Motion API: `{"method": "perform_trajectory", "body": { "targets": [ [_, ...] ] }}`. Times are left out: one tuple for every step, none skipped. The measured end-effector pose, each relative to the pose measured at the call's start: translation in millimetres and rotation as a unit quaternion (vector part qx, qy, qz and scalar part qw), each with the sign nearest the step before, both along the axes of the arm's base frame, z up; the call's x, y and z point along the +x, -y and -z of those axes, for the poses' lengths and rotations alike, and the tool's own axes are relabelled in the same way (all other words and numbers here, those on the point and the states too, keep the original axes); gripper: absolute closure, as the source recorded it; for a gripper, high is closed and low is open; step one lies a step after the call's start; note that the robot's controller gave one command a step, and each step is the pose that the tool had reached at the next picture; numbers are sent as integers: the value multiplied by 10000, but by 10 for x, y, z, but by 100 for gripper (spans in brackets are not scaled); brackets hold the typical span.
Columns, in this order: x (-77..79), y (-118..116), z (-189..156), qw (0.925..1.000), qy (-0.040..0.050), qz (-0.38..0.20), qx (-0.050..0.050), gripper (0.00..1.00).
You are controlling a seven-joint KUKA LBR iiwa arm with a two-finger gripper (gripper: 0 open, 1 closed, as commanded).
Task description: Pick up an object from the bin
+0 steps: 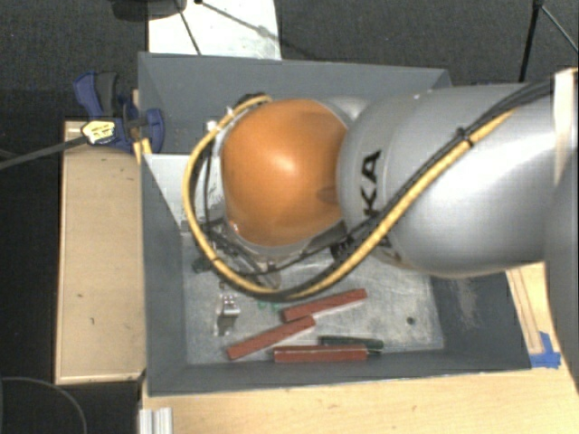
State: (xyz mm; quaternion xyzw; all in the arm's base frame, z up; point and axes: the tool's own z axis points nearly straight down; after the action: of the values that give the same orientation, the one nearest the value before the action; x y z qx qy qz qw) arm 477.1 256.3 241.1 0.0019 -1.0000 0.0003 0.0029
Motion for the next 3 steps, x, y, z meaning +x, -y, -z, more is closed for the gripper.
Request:
{"method": "perform_trajectory", "body": {
  "targets": [
    [22,15,-41,10000,38,30,11,0],
    [105,634,641,9998,58,-197,18,0],
    [130,616,1098,9956,38,-940,-2,0]
  ]
}}
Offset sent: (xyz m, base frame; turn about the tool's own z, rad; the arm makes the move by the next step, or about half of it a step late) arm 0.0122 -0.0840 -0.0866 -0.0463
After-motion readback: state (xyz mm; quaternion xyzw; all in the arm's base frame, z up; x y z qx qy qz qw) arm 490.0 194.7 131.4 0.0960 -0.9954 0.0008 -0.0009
